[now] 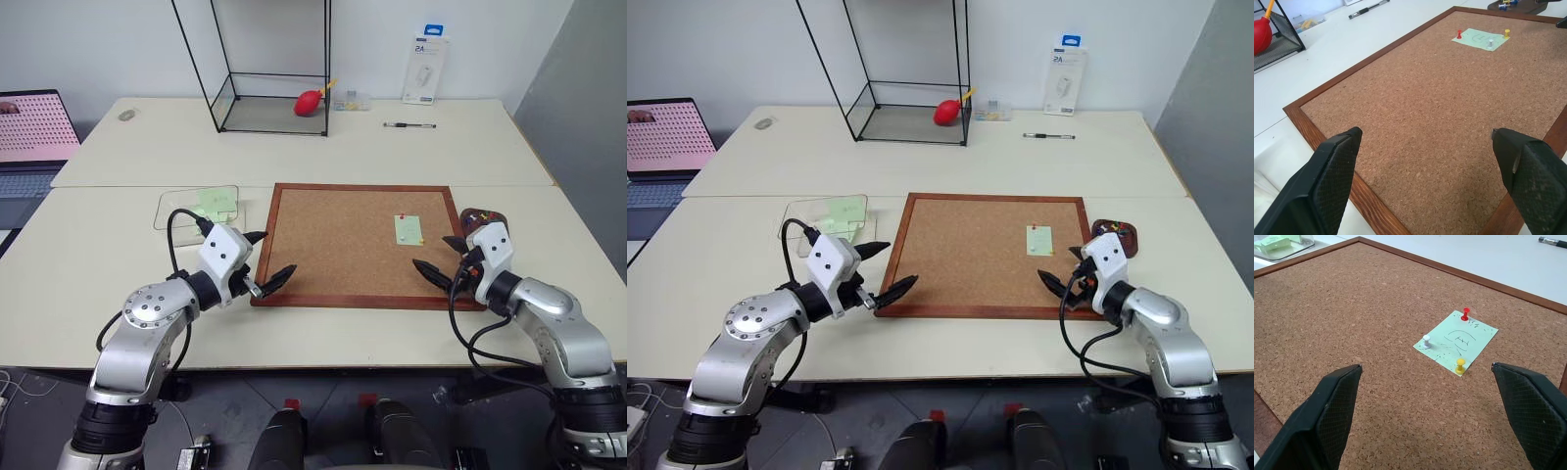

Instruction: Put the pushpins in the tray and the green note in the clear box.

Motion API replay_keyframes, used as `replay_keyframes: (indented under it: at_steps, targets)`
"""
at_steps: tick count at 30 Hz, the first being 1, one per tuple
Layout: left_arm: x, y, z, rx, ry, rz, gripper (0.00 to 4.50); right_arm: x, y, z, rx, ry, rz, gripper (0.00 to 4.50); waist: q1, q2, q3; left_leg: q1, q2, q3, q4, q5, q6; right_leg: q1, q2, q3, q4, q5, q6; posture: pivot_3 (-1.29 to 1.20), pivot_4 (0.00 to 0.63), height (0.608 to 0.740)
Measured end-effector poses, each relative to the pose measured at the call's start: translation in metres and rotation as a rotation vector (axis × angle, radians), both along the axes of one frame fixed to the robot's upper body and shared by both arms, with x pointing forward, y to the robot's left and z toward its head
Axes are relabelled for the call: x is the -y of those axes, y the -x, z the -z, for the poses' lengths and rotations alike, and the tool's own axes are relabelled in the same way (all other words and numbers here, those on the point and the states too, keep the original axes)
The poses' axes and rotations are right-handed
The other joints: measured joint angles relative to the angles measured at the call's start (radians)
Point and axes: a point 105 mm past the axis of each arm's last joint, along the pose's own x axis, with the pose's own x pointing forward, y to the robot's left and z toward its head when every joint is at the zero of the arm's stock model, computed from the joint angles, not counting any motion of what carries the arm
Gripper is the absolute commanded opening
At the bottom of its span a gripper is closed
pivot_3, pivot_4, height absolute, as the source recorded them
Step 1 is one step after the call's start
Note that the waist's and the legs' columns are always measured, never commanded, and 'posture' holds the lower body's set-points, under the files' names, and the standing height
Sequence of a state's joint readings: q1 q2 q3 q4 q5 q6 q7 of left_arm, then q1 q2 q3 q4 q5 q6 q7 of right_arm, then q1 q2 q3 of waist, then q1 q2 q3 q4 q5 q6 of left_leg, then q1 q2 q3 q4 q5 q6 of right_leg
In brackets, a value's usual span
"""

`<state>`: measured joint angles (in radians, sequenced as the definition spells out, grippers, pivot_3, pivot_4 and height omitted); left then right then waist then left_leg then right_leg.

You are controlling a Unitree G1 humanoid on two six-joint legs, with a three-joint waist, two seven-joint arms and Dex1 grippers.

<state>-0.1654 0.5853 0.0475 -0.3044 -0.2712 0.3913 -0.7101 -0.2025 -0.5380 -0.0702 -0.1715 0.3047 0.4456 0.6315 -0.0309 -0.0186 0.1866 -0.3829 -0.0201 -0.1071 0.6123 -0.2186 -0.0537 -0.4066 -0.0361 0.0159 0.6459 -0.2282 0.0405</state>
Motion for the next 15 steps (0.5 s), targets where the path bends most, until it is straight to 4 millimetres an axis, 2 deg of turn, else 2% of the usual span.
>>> replay_keyframes:
  at_steps: [15]
  targets:
    - [0.0036,-0.0025,-0.0078,-0.009,0.021,0.017,4.49,-0.0001,0.0001,0.0000,0.000,0.000,-0.001,4.50,0.000,0.000,0.000,0.000,0.000,0.000,0.000,0.000,0.000,0.000,0.000,0.000,0.000,0.000,0.000,0.00,0.150,0.740]
